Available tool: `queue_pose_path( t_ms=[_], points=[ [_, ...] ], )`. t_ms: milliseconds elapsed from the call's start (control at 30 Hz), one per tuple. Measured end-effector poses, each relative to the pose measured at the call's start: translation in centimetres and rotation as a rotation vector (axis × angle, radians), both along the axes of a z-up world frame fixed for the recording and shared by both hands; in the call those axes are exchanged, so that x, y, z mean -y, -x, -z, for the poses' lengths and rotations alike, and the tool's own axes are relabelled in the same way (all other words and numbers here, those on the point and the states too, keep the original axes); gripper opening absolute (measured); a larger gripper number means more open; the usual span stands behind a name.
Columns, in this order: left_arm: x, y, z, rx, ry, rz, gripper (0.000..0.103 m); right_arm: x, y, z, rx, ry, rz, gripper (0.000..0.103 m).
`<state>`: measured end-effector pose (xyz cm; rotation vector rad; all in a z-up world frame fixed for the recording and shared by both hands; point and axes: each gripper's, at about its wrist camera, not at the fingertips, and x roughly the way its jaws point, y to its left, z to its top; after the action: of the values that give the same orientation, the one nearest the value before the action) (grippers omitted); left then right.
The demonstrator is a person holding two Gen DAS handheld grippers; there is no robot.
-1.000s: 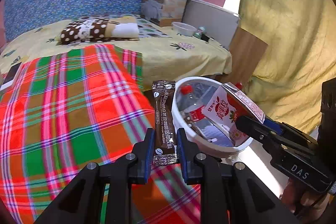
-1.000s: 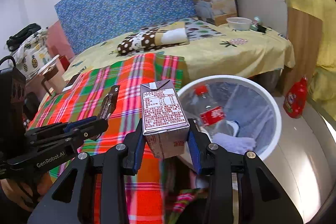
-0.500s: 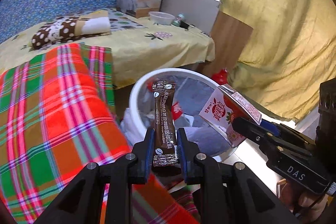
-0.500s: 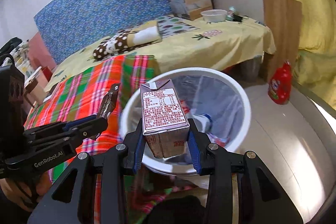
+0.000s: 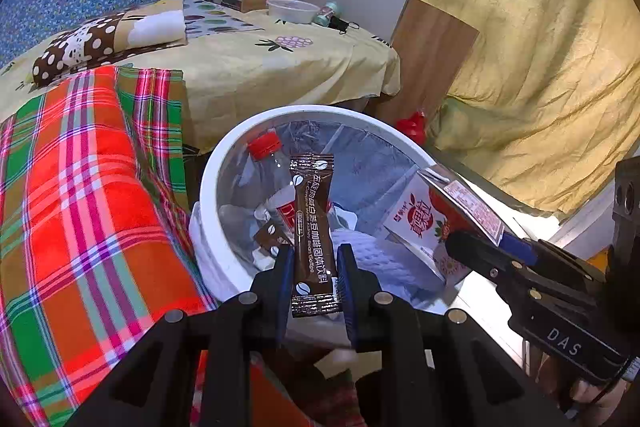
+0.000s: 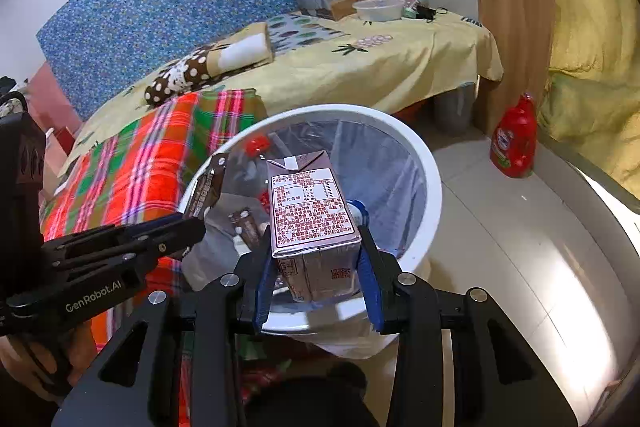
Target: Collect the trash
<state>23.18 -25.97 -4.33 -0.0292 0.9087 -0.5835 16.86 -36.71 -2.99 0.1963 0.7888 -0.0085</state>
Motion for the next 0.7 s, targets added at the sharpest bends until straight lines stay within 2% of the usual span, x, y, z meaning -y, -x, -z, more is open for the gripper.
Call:
queue_pose_path(
  t_ms=[133, 233, 267, 333, 700],
  points=[
    [0.5, -0.4, 0.2, -0.001, 0.011, 0.004, 0.023, 0.7, -0.3, 0.0, -0.006, 0.007, 0.012, 0.040],
    [0.4, -0.5, -0.3, 0.012, 0.030, 0.003, 0.034, 0.8, -0.3, -0.1, -0.002, 0.013, 0.014, 0.041],
    [0.2, -0.4, -0.4, 0.016, 0.035, 0.004, 0.035, 0.8, -0.2, -0.2, 0.002, 0.022, 0.019, 0.045],
    [0.0, -0.2, -0.8, 0.026, 0.037, 0.002, 0.035, 0.9, -0.1, -0.4, 0.009, 0.027, 0.026, 0.049],
    [-2.2, 2.0, -2.4, 0.050, 0.048, -0.020, 0.035, 0.0, 1.1, -1.8, 0.046, 0.029, 0.010, 0.049]
  ],
)
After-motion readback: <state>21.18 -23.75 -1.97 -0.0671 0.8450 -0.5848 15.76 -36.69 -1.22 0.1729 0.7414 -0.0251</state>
